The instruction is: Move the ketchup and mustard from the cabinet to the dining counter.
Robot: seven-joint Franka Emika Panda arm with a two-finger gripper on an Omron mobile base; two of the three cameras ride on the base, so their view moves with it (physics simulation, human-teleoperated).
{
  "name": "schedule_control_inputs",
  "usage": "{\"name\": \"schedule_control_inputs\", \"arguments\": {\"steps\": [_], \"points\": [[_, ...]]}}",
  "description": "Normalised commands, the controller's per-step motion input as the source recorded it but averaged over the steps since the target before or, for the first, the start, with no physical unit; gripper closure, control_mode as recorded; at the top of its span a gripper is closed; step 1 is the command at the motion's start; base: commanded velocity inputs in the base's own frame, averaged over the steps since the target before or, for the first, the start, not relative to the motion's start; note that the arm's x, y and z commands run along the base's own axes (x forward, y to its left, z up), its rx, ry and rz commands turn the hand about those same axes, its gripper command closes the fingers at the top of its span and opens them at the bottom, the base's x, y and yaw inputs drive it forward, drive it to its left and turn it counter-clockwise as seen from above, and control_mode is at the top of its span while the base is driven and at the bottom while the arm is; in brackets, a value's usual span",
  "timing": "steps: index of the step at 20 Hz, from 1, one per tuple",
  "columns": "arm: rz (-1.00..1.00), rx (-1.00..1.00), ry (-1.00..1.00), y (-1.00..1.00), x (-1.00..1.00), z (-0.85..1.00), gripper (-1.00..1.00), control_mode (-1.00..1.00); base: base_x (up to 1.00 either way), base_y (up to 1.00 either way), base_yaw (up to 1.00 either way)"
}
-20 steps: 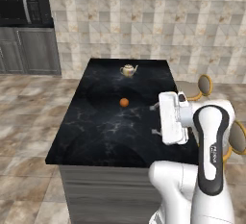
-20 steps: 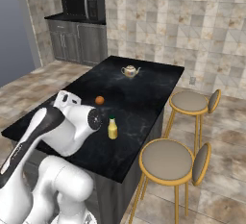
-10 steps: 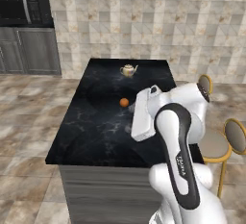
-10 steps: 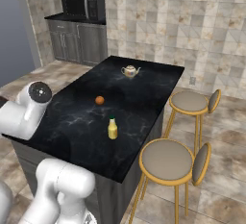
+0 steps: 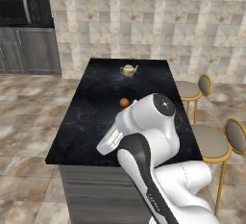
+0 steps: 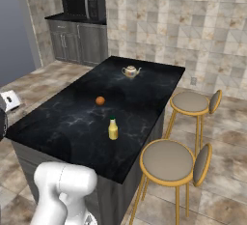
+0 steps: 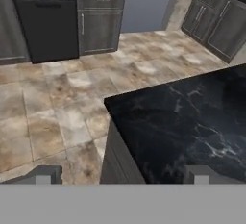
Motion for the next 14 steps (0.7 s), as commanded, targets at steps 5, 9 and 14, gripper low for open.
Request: {"name": "schedule_control_inputs", "arguments": {"steps": [5,9,14], "points": [[-0.33,0.0,0.0,0.22,-0.02,-0.15,-1.0,-1.0,0.0,0.0,0.0],[-0.11,0.0,0.01,0.09,0.0,0.0,-1.0,-1.0,0.0,0.0,0.0],[0.0,0.0,-0.01,0.04,-0.18,-0.15,-1.0,-1.0,0.0,0.0,0.0]]}}
